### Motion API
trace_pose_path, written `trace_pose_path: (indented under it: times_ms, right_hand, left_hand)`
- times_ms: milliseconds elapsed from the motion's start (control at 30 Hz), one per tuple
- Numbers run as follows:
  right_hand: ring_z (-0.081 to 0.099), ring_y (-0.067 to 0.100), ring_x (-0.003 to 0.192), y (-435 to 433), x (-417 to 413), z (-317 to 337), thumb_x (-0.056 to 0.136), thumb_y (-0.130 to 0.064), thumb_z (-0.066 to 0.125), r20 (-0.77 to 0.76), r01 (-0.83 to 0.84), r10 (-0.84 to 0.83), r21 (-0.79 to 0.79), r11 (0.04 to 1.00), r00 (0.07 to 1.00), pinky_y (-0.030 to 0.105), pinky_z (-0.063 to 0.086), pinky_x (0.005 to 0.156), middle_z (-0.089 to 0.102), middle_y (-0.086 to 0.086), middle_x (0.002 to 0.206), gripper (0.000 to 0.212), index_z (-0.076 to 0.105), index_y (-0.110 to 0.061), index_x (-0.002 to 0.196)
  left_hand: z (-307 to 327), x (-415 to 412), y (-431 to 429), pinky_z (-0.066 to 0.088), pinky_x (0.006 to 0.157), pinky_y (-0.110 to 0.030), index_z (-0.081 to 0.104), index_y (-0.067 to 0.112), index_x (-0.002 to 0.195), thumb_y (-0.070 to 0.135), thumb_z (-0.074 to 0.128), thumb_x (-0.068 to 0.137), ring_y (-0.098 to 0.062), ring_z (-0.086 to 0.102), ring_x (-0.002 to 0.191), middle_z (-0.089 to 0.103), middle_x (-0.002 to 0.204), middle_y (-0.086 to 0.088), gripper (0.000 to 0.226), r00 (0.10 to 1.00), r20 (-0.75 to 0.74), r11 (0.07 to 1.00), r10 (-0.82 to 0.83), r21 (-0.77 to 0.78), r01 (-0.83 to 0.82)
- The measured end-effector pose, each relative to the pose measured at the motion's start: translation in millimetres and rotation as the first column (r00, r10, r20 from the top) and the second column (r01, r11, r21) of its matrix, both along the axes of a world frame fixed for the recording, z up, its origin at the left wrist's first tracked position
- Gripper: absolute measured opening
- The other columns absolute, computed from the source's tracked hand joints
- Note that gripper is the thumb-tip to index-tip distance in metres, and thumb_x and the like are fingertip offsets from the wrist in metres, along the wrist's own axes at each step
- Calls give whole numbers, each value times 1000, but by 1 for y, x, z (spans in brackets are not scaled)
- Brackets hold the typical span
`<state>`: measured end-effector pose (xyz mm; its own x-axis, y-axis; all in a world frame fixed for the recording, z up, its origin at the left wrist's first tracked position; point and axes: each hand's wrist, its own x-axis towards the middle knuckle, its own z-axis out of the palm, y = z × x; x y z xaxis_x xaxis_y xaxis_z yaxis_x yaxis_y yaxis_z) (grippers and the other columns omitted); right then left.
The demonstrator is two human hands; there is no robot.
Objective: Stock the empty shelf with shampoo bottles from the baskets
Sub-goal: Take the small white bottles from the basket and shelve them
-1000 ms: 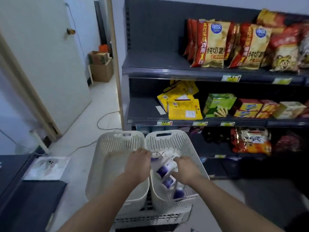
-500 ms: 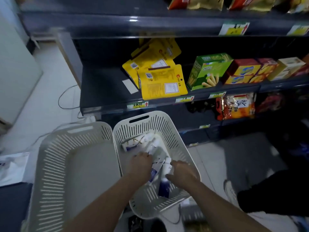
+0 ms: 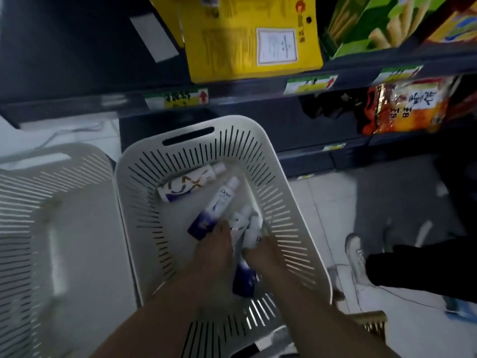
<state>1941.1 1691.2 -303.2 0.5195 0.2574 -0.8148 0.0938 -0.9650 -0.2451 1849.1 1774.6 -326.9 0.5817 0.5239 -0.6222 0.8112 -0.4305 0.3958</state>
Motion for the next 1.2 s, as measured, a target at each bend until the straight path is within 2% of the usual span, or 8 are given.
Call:
trace_pose_path:
  times_ms: [67, 200, 333, 467, 600, 733, 933, 1200]
  right_hand:
    - [60, 24, 106, 2, 0, -10, 94, -28, 58, 12, 59, -59, -8, 998, 998, 20, 36, 73, 59, 8, 109, 26, 58, -11, 113]
    - [62, 19, 79, 5, 0, -21, 92, -22, 63, -89, 210, -203, 85, 974, 975, 27, 52, 69, 63, 1, 80, 22, 57, -21, 70]
    - [66, 19, 77, 5, 3, -2, 86, -6, 70, -244, 435, -391, 163, 886, 887, 33, 56, 70, 70, 8, 87, 7, 67, -13, 86]
    - [69, 25, 95, 16, 3, 27, 80, -11, 77, -335, 468, -378, 251, 848, 863, 40, 59, 80, 70, 9, 108, 36, 60, -13, 112]
    - [70, 25, 96, 28, -5, 66, 79, -19, 80, -373, 454, -310, 403, 794, 874, 49, 58, 88, 71, 7, 108, 44, 58, -17, 117]
    - [71, 22, 97, 43, -19, 110, 79, -25, 81, -360, 382, -199, 559, 736, 911, 47, 58, 89, 72, 4, 107, 45, 61, -18, 119]
    - [70, 16, 96, 60, -54, 176, 79, -21, 80, -330, 229, 26, 708, 668, 944, 39, 59, 85, 72, -3, 105, 37, 61, -27, 110]
    - [69, 14, 87, 85, -136, 241, 74, -17, 85, -231, -22, 348, 806, 591, 909, 28, 57, 70, 71, 1, 102, 38, 60, -26, 102]
  left_hand:
    - [-5, 5, 0, 46, 90, -39, 41, 6, 133, 15, 54, 93, -33, 55, 114, 50, 129, -14, 43, 999, -14, 999, 36, 8, -36]
    - [-13, 10, 2, 52, 74, -33, 56, 11, 112, 28, 64, 82, -26, 62, 97, 59, 115, -6, 35, 983, 5, 967, 181, -182, -178]
    - [-1, 5, 13, 56, 76, -32, 60, 13, 106, 24, 72, 74, -19, 64, 96, 66, 105, -4, 36, 875, -71, 762, 479, -461, -454]
    - [35, -6, 25, 56, 76, -38, 49, 7, 119, 5, 77, 65, -21, 62, 94, 62, 110, -8, 61, 737, -87, 577, 670, -564, -591]
    - [84, -24, 35, 49, 60, -20, 48, 11, 118, 5, 77, 75, -9, 60, 84, 60, 98, 2, 53, 652, 77, 549, 754, -620, -561]
    - [139, -50, 36, 57, 86, -35, 59, 19, 120, 15, 75, 83, -19, 68, 99, 70, 112, -7, 41, 500, 264, 514, 825, -719, -468]
    - [210, -102, 25, 57, 78, -37, 56, 20, 123, 37, 44, 101, -24, 70, 96, 71, 109, -8, 30, 194, 296, 354, 935, -745, -566]
    - [275, -208, -2, 43, 57, -25, 61, 11, 108, 27, 64, 91, -15, 63, 68, 70, 92, -5, 23, -84, 393, 212, 916, -651, -729]
